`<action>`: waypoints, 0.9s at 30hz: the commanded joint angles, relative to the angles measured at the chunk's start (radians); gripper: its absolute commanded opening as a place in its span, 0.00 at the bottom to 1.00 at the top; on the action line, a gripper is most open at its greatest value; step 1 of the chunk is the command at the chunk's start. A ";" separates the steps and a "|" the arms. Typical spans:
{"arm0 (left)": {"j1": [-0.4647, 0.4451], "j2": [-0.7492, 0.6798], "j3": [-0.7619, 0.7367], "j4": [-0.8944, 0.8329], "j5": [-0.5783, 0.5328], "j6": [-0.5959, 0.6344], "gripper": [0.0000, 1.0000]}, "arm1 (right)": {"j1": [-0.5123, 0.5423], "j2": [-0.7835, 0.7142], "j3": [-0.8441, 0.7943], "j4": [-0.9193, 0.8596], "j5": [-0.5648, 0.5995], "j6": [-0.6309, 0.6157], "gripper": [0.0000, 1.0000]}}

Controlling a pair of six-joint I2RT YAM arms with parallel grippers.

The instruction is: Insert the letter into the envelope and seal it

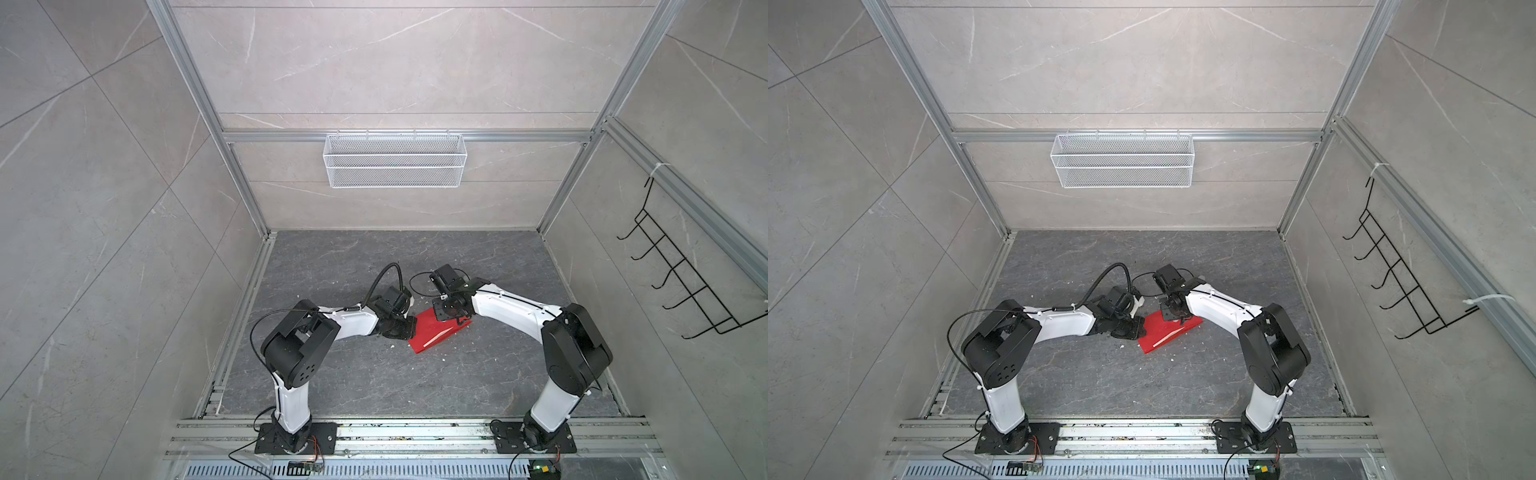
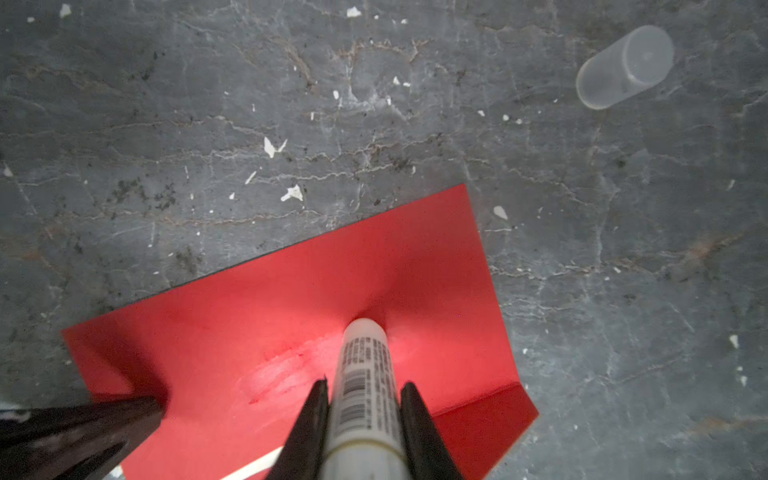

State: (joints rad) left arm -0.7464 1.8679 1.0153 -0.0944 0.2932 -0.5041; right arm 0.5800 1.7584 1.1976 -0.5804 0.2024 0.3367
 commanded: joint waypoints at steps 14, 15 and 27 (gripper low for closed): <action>-0.005 0.082 -0.032 -0.171 -0.081 0.029 0.00 | -0.101 -0.255 -0.028 0.002 -0.057 -0.013 0.00; -0.005 0.082 -0.032 -0.169 -0.080 0.029 0.00 | -0.109 -0.276 -0.030 0.005 -0.062 -0.013 0.00; -0.008 0.088 -0.023 -0.170 -0.076 0.032 0.00 | -0.051 -0.252 -0.034 0.054 -0.147 -0.048 0.00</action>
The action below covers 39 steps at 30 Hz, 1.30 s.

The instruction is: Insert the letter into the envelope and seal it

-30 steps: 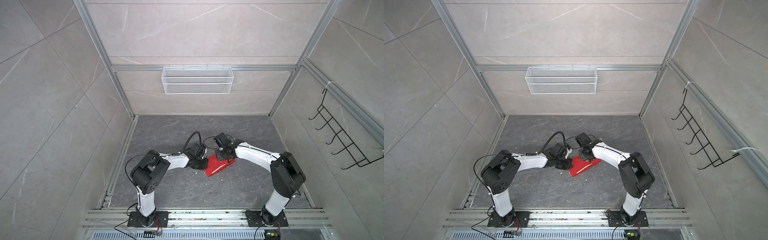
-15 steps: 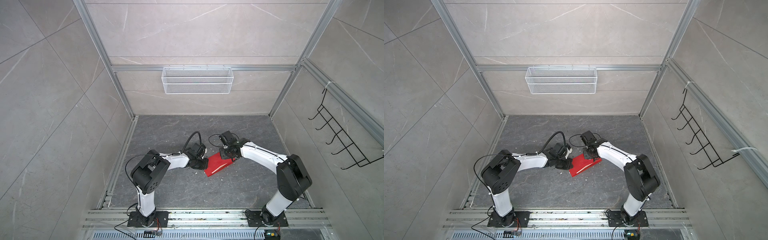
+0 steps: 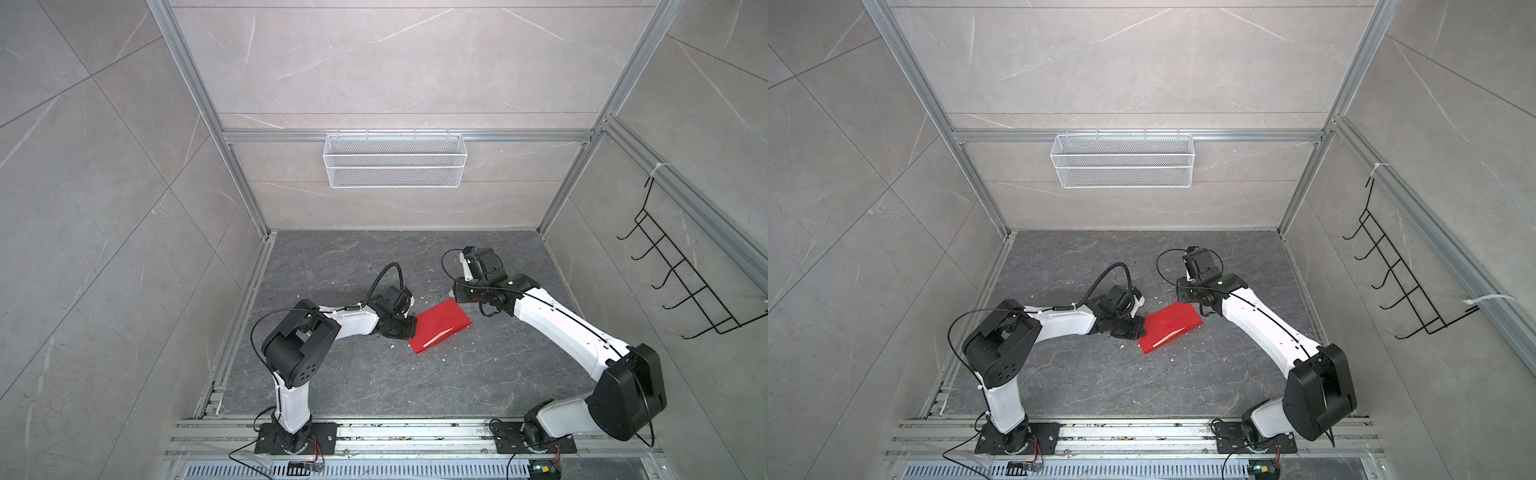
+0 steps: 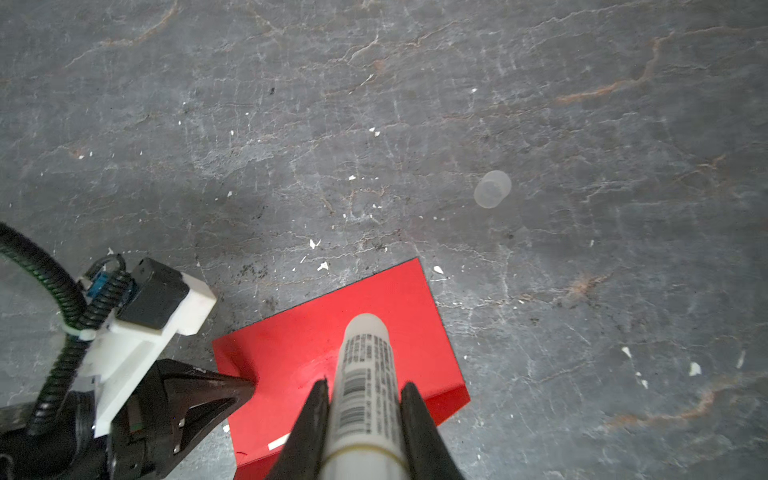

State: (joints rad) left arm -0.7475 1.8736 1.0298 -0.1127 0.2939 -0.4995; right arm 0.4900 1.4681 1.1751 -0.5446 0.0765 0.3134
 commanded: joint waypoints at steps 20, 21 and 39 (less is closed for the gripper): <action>-0.006 0.079 -0.041 -0.149 -0.074 0.027 0.00 | 0.164 0.226 -0.038 0.049 0.036 -0.027 0.00; -0.007 0.079 -0.041 -0.149 -0.074 0.027 0.00 | 0.166 0.229 -0.039 0.050 0.037 -0.026 0.00; -0.007 0.082 -0.036 -0.151 -0.073 0.029 0.00 | 0.183 0.308 -0.012 0.010 0.091 -0.043 0.00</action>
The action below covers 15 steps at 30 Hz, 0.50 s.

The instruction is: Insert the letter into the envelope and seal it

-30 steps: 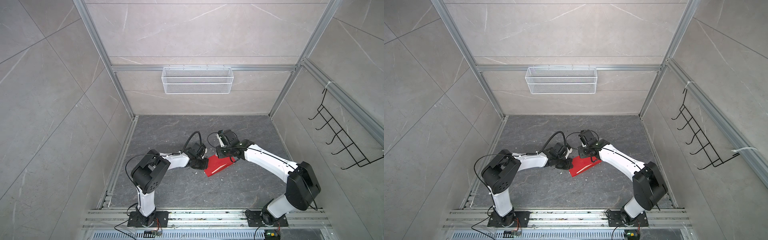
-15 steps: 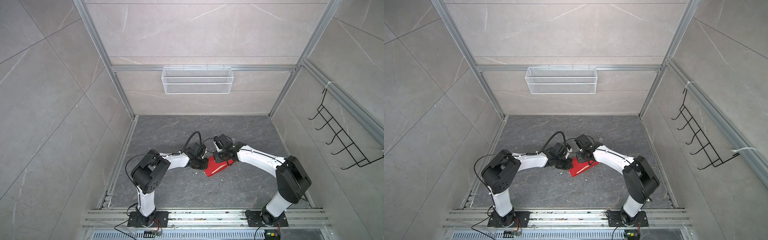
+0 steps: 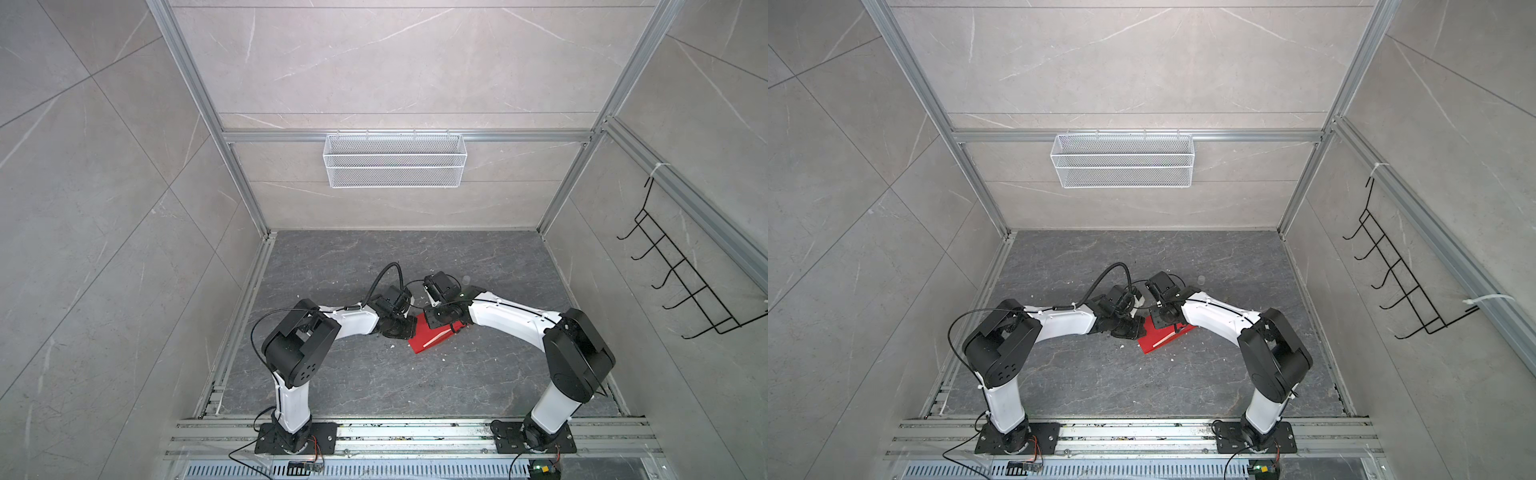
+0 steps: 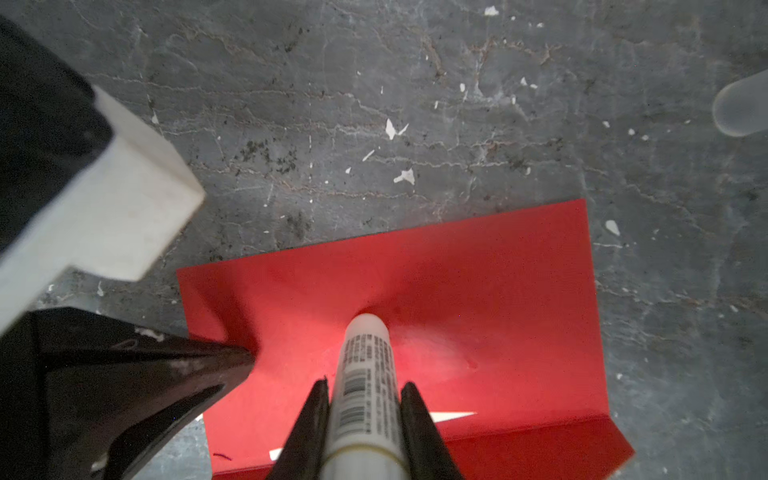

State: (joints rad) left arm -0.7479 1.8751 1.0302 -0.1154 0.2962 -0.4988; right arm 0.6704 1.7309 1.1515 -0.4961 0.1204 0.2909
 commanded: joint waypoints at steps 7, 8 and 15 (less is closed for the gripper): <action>-0.006 0.082 -0.035 -0.157 -0.084 0.032 0.00 | 0.001 0.065 0.032 -0.071 0.117 -0.030 0.00; -0.007 0.082 -0.035 -0.159 -0.084 0.033 0.00 | 0.002 0.063 0.033 -0.071 0.125 -0.030 0.00; -0.007 0.090 -0.039 -0.162 -0.088 0.032 0.00 | 0.001 0.068 0.033 -0.077 0.163 -0.029 0.00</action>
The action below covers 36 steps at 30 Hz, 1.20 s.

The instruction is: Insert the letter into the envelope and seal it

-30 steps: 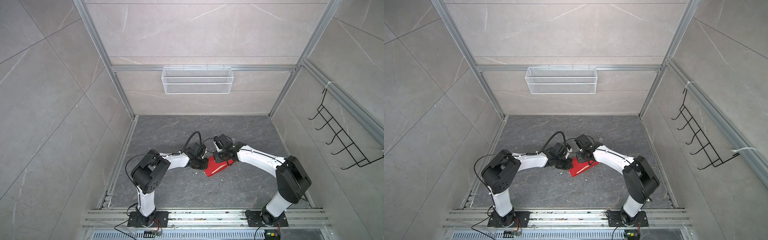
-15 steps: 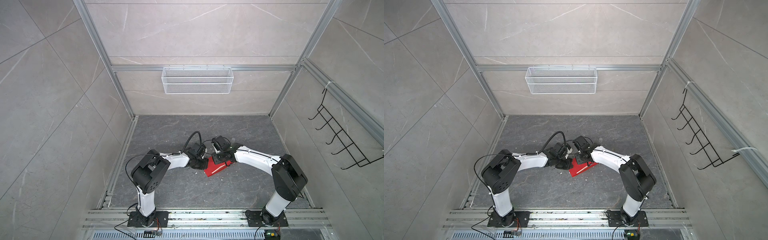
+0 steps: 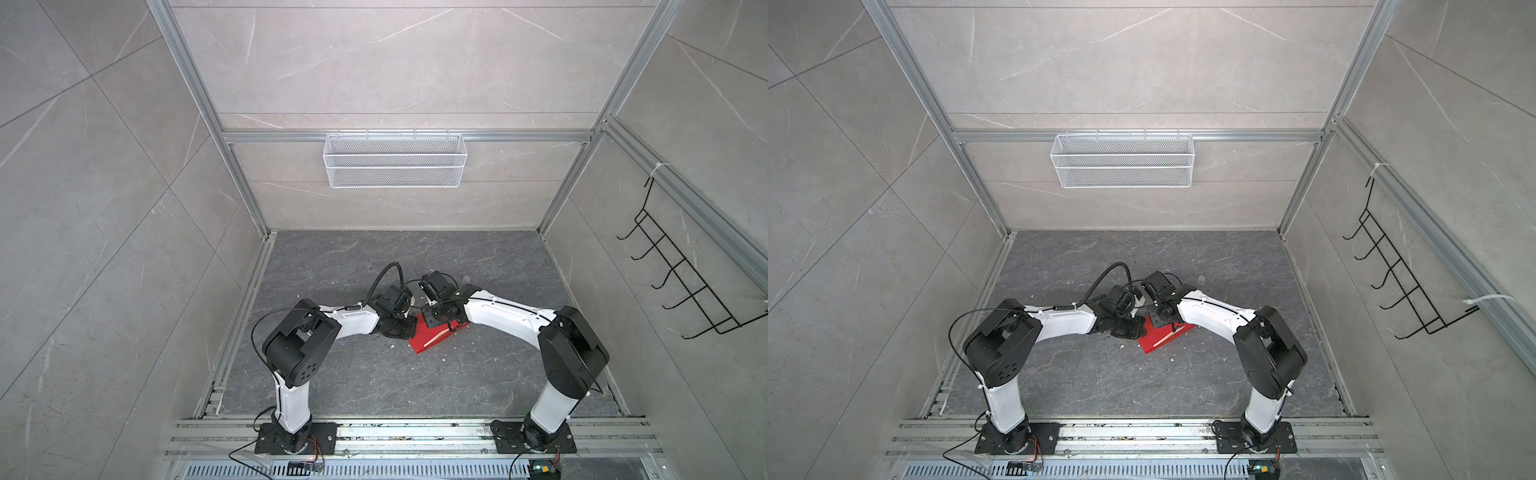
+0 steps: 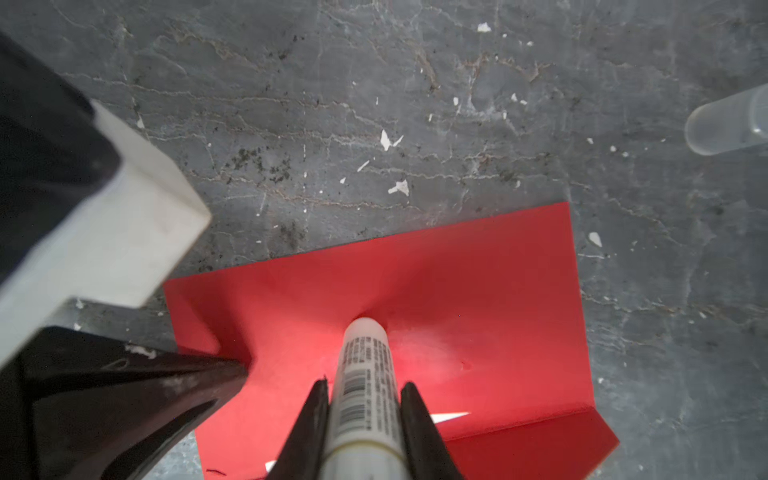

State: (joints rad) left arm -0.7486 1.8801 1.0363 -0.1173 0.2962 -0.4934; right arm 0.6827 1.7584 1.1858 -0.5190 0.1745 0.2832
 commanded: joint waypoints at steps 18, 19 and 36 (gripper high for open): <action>-0.008 0.091 -0.051 -0.160 -0.094 0.026 0.00 | -0.033 0.061 -0.002 -0.068 0.205 -0.030 0.00; -0.008 0.091 -0.050 -0.159 -0.094 0.026 0.00 | -0.041 0.065 -0.002 -0.070 0.205 -0.028 0.00; -0.009 0.095 -0.049 -0.159 -0.094 0.024 0.00 | -0.113 -0.096 0.010 -0.059 0.080 0.006 0.00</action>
State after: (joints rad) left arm -0.7525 1.8847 1.0378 -0.1040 0.2935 -0.4934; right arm 0.5938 1.7527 1.1984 -0.5377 0.2588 0.2733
